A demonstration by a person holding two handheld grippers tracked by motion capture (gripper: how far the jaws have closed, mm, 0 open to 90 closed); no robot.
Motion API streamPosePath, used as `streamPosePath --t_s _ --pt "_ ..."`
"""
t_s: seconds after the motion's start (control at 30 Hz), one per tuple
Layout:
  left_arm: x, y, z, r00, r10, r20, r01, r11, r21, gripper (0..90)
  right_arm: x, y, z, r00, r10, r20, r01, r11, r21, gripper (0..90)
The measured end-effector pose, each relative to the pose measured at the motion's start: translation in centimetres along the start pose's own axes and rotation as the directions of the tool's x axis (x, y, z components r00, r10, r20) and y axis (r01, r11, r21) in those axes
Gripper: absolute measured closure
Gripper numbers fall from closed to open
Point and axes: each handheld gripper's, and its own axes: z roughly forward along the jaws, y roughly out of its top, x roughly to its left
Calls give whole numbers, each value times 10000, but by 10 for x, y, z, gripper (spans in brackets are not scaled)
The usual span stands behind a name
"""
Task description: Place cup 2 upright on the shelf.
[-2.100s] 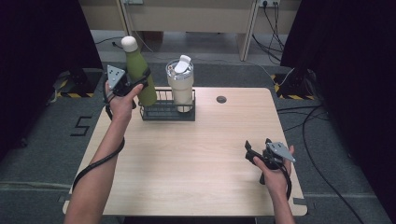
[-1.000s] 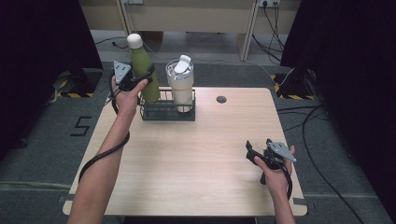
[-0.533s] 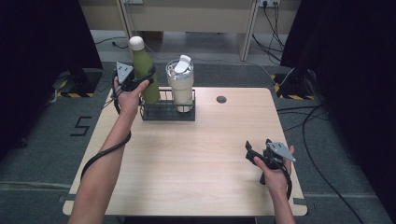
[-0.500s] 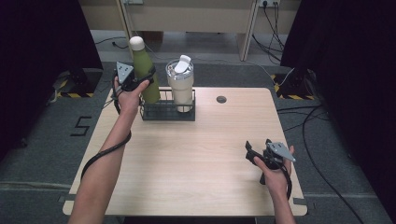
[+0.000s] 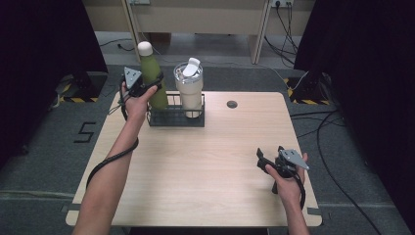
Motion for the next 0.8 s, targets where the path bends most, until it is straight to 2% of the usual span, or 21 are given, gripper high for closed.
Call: streamPosePath --t_s 0.47,0.8 --pt "3 -16 3 9999 15 -167 -9 9994 356 226 1 -1 1 10000 -19 -27 19 10000 67 154" --pt "5 -22 3 9998 61 -198 -51 9987 506 226 2 -1 1 10000 -42 -48 43 9999 99 154"
